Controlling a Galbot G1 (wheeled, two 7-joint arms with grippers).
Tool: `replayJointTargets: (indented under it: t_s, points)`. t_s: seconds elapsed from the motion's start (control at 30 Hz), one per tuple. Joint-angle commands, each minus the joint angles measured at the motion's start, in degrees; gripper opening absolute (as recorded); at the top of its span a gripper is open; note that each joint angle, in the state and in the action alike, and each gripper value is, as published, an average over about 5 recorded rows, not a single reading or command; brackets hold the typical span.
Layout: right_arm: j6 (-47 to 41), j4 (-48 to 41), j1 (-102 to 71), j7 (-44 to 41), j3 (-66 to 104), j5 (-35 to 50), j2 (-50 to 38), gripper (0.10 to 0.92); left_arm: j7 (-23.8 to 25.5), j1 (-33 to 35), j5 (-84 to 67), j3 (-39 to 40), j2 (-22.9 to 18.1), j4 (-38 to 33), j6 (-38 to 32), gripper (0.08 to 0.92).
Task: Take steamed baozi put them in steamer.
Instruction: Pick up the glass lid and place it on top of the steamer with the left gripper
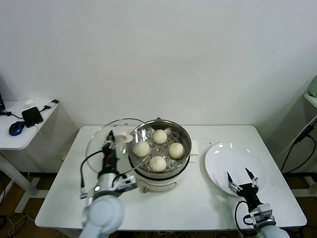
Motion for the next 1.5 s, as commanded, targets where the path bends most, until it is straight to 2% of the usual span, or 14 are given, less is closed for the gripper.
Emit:
replayJointTargets:
  t_s: [0.03, 0.37, 0.53, 0.8, 1.5]
  points:
    - [0.80, -0.06, -0.51, -0.95, 0.14, -0.39, -1.05, 0.823, 7.09, -11.11, 10.54, 13.99, -9.47, 6.57, 7.06, 0.135]
    - [2.82, -0.19, -1.59, -0.31, 1.39, 1.91, -1.58, 0.823, 5.29, -11.75, 14.23, 17.68, -17.70, 13.64, 7.55, 0.135]
    - [3.97, -0.38, -1.90, 0.39, 1.53, 2.72, -1.09, 0.823, 2.97, -11.92, 15.55, 17.83, -19.75, 17.46, 6.39, 0.135]
    - [5.30, -0.27, -2.36, 1.39, 1.81, 2.69, -0.36, 0.823, 1.74, -11.92, 16.73, 15.92, -19.66, 20.79, 5.97, 0.135]
    - [6.93, -1.14, -1.89, 1.97, 1.87, 1.85, 0.19, 0.823, 0.28, -10.35, 16.80, 13.08, -17.32, 21.50, 5.82, 0.135]
